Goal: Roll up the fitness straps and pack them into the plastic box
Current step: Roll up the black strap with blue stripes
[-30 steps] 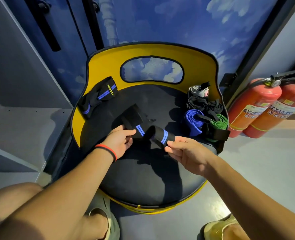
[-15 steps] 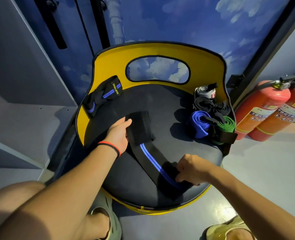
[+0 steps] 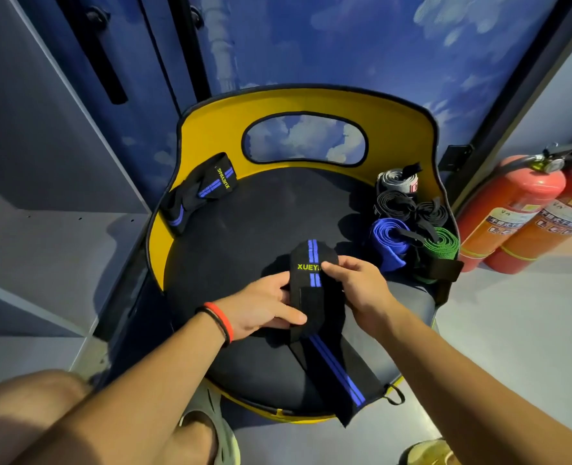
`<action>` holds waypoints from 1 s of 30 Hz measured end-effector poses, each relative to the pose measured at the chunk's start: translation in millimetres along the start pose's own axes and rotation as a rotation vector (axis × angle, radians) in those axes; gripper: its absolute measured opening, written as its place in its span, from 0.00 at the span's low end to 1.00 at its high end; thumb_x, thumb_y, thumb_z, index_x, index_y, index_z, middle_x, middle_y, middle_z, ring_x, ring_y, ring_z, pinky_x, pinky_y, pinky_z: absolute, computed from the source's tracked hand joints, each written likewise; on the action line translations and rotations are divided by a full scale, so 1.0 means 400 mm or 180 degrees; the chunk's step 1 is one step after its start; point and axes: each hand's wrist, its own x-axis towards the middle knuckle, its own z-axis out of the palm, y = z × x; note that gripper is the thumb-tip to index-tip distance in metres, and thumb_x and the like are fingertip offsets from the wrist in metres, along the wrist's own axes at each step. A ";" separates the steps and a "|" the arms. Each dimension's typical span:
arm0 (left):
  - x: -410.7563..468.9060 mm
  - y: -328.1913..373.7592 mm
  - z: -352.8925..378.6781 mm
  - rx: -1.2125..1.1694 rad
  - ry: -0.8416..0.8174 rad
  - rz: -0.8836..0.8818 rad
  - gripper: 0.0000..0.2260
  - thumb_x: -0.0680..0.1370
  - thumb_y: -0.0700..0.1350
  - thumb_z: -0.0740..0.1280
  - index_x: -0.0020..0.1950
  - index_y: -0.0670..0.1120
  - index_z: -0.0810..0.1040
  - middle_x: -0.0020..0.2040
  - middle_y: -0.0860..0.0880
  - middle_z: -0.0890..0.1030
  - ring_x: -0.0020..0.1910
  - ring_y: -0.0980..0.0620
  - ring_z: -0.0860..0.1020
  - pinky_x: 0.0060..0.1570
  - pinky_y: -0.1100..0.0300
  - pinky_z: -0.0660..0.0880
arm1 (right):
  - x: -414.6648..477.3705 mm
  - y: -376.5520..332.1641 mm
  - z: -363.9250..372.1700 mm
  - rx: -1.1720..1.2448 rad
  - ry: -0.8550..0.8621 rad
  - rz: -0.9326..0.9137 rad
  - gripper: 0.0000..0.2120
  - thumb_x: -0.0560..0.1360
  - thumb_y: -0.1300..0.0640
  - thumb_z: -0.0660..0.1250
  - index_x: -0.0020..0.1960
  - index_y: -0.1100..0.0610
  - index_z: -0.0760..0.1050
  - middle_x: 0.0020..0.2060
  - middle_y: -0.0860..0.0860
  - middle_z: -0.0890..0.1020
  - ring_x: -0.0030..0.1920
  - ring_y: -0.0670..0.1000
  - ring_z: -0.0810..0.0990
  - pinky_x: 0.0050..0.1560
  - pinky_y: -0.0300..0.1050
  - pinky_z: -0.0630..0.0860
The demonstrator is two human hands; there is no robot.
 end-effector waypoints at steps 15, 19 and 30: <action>0.067 0.048 -0.027 -0.0083 0.1953 0.0819 0.06 0.78 0.38 0.71 0.52 0.46 0.85 0.39 0.48 0.84 0.38 0.56 0.80 0.39 0.65 0.76 | 0.009 0.037 -0.018 -0.0088 -0.0117 -0.0341 0.06 0.78 0.61 0.72 0.53 0.59 0.85 0.48 0.54 0.88 0.51 0.54 0.87 0.54 0.47 0.81; 0.078 0.076 -0.086 0.0834 0.2343 0.0885 0.06 0.77 0.39 0.72 0.46 0.50 0.85 0.41 0.50 0.86 0.41 0.55 0.83 0.42 0.62 0.77 | 0.025 0.032 0.003 -0.0275 -0.0045 -0.0491 0.06 0.78 0.65 0.70 0.53 0.59 0.85 0.46 0.54 0.88 0.50 0.54 0.87 0.56 0.49 0.82; 0.027 0.097 -0.327 0.3928 0.3339 -0.0709 0.29 0.75 0.58 0.70 0.73 0.49 0.70 0.82 0.45 0.43 0.81 0.42 0.44 0.78 0.42 0.49 | 0.050 0.004 0.051 -0.0079 0.0057 -0.0392 0.07 0.77 0.66 0.71 0.51 0.57 0.85 0.44 0.52 0.88 0.47 0.52 0.88 0.48 0.42 0.83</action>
